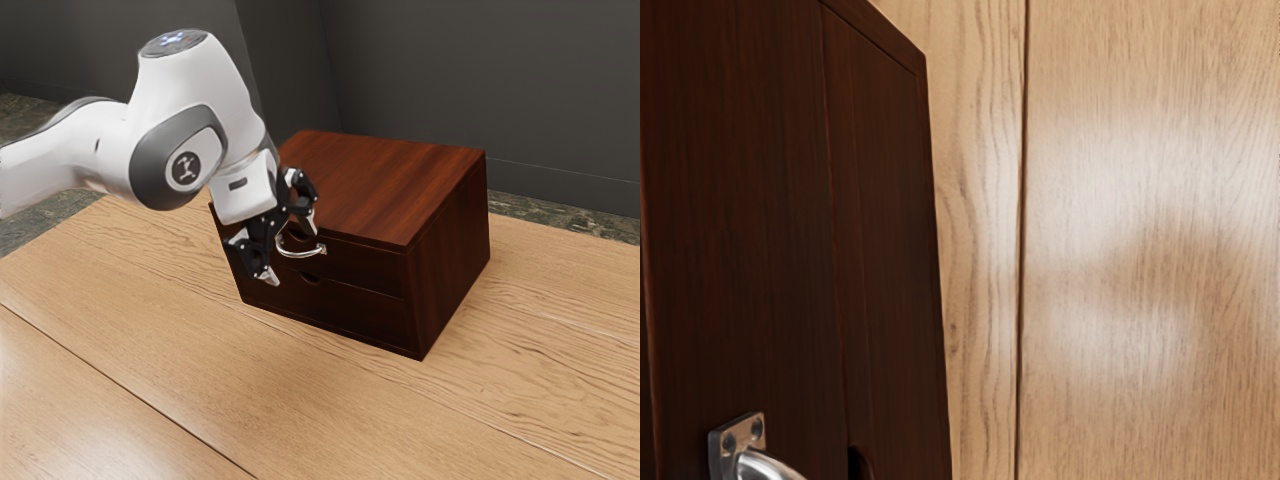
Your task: Pull the drawer handle with one arm to open the drawer
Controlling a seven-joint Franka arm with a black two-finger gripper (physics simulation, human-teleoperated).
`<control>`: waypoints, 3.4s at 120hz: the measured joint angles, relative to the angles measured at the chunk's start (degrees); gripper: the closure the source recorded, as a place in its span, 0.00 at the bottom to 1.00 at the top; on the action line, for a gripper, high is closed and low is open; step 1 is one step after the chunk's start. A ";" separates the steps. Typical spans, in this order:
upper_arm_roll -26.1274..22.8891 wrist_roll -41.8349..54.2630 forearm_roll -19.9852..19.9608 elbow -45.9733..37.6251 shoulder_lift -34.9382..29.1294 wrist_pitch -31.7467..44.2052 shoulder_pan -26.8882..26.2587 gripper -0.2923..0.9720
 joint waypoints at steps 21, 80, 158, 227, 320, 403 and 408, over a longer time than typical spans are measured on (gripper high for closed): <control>1.38 1.29 0.00 -0.35 0.06 1.32 -1.03 0.23; 2.34 2.74 -0.16 -3.84 -2.33 1.77 -0.23 0.23; 3.38 3.35 -0.04 -5.09 -1.52 3.20 1.03 0.25; 3.26 3.81 -0.61 -4.83 -0.28 5.09 1.15 0.36; 3.33 3.73 -0.60 -5.42 -1.63 6.08 0.71 0.73; 3.35 2.16 -0.69 -12.72 -8.98 6.09 0.76 0.75; 3.34 2.04 -0.69 -13.24 -9.51 6.08 0.76 0.75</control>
